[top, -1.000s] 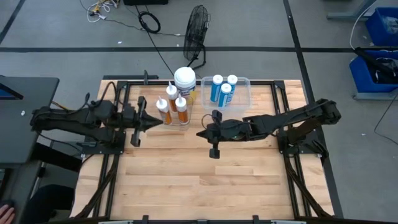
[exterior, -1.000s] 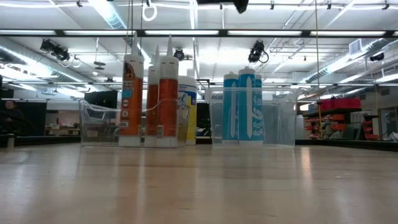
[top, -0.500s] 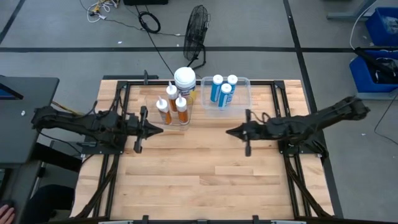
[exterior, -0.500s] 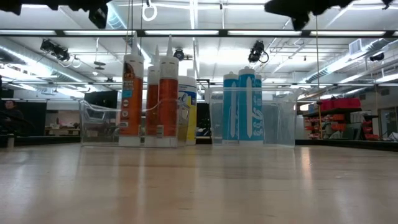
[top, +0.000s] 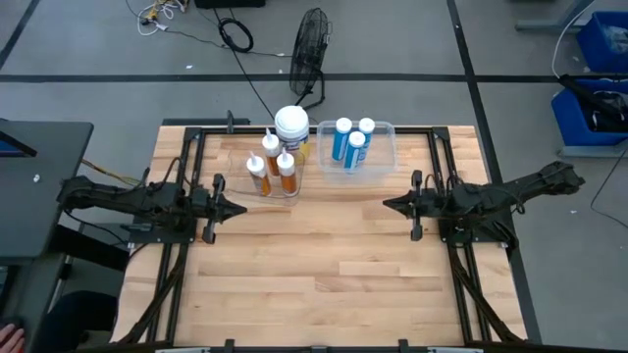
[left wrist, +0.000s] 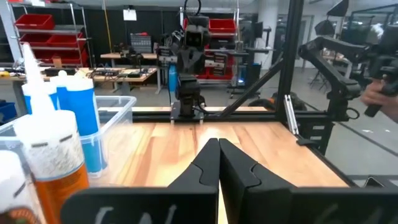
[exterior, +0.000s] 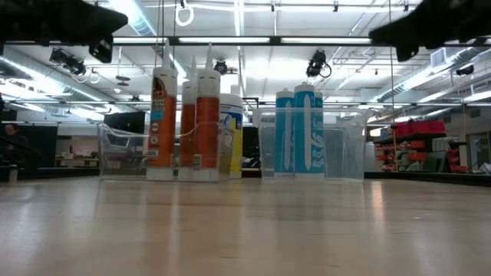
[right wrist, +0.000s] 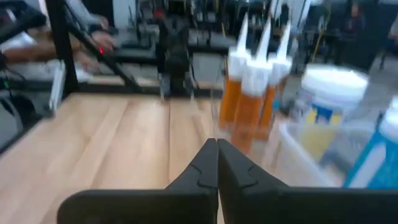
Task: Pick & place silicon tubes, Sealant and Lysol wipes
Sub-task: Return to Home Position
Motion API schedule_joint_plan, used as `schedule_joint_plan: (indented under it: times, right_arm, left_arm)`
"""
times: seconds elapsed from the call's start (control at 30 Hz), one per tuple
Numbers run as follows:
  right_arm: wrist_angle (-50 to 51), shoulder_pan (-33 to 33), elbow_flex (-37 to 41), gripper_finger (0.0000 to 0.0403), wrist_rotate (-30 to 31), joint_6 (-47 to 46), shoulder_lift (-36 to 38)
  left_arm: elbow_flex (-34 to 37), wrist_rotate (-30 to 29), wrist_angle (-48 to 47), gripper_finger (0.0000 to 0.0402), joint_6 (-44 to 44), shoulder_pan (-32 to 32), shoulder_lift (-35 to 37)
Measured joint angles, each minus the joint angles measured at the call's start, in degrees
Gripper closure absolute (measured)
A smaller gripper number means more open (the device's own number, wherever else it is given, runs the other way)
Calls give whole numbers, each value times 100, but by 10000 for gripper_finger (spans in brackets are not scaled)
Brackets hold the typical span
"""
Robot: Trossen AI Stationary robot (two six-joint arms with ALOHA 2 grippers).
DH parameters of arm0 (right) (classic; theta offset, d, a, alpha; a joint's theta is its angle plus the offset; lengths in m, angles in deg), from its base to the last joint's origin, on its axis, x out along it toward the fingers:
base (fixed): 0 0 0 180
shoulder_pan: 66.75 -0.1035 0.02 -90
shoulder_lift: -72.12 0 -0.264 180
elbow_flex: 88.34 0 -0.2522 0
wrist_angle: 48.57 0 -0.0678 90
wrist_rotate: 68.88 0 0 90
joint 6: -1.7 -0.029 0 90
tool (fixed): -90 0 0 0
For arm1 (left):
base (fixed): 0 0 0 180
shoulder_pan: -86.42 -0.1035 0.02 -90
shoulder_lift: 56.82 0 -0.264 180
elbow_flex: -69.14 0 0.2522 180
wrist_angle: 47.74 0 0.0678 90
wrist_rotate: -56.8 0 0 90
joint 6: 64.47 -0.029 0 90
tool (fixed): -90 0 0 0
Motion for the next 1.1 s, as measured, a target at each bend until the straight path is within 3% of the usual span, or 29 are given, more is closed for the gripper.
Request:
schedule_joint_plan:
  times: [0.17,0.47,0.7,0.8,0.9,1.1]
  right_arm:
    - [403,-4,149,403,-111,-230,242]
    - [518,-2,508,403,-190,-133,908]
    - [1368,-2,555,403,-352,-99,1959]
    - [1450,-2,557,403,-745,-35,2456]
    - [1474,10,705,403,-744,156,2860]
    - [1279,130,1170,403,-786,24,2845]
  left_arm:
    - [358,45,-115,400,-74,-117,598]
    - [384,286,-895,400,-176,-283,1745]
    - [369,162,-1280,400,-133,-287,1779]
    - [373,170,-1298,400,-131,-287,1778]
    - [373,170,-1292,400,-157,-287,1778]
    - [373,172,-1287,400,-126,-287,1778]
